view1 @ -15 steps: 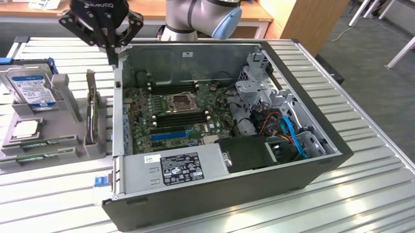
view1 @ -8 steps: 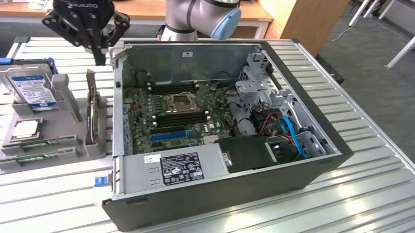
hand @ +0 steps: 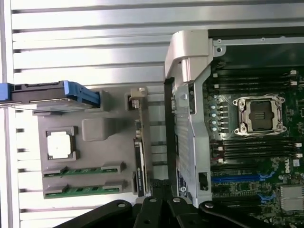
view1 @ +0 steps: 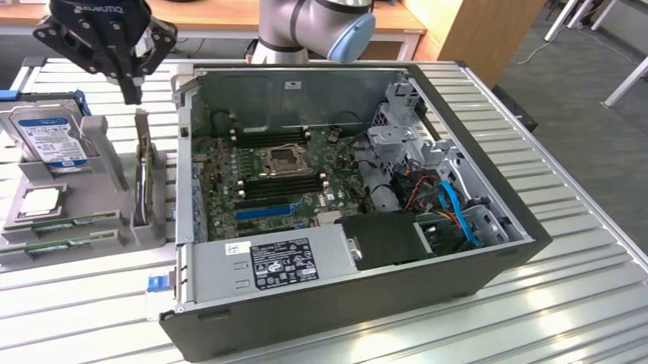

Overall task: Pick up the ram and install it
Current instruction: 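Reach for the ram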

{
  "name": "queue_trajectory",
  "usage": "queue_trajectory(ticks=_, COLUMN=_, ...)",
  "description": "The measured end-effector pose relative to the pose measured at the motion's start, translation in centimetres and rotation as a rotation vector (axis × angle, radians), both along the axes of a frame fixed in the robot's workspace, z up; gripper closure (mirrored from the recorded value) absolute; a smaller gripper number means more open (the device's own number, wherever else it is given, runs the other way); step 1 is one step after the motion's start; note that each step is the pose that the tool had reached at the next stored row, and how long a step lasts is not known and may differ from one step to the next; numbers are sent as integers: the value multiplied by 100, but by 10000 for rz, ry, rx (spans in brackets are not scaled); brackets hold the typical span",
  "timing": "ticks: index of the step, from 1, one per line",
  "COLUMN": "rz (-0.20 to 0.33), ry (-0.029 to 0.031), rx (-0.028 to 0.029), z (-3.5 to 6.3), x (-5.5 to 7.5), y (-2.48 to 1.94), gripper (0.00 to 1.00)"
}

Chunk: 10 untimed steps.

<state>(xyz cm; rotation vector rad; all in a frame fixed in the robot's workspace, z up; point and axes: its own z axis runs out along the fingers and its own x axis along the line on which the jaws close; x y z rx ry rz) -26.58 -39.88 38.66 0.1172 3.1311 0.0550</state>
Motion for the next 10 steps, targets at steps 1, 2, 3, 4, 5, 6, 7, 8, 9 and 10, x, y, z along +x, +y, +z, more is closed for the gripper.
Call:
queue_trajectory(ticks=1, rz=0, ry=12, rx=0, z=-2, x=-31, y=0, gripper=90)
queue_trajectory(ticks=2, rz=1, ry=24, rx=0, z=-4, x=-64, y=0, gripper=90)
queue_trajectory(ticks=3, rz=1, ry=36, rx=0, z=-6, x=-94, y=0, gripper=90)
queue_trajectory(ticks=4, rz=-1, ry=50, rx=-1, z=-7, x=-123, y=0, gripper=90)
queue_trajectory(ticks=5, rz=-1, ry=60, rx=0, z=-9, x=-150, y=0, gripper=90)
queue_trajectory(ticks=6, rz=-1, ry=73, rx=0, z=-11, x=-180, y=0, gripper=90)
queue_trajectory(ticks=7, rz=0, ry=85, rx=0, z=-13, x=-207, y=0, gripper=90)
queue_trajectory(ticks=8, rz=1, ry=97, rx=0, z=-14, x=-237, y=0, gripper=90)
queue_trajectory(ticks=9, rz=1, ry=109, rx=0, z=-16, x=-265, y=0, gripper=90)
queue_trajectory(ticks=10, rz=1, ry=121, rx=-1, z=-17, x=-294, y=0, gripper=90)
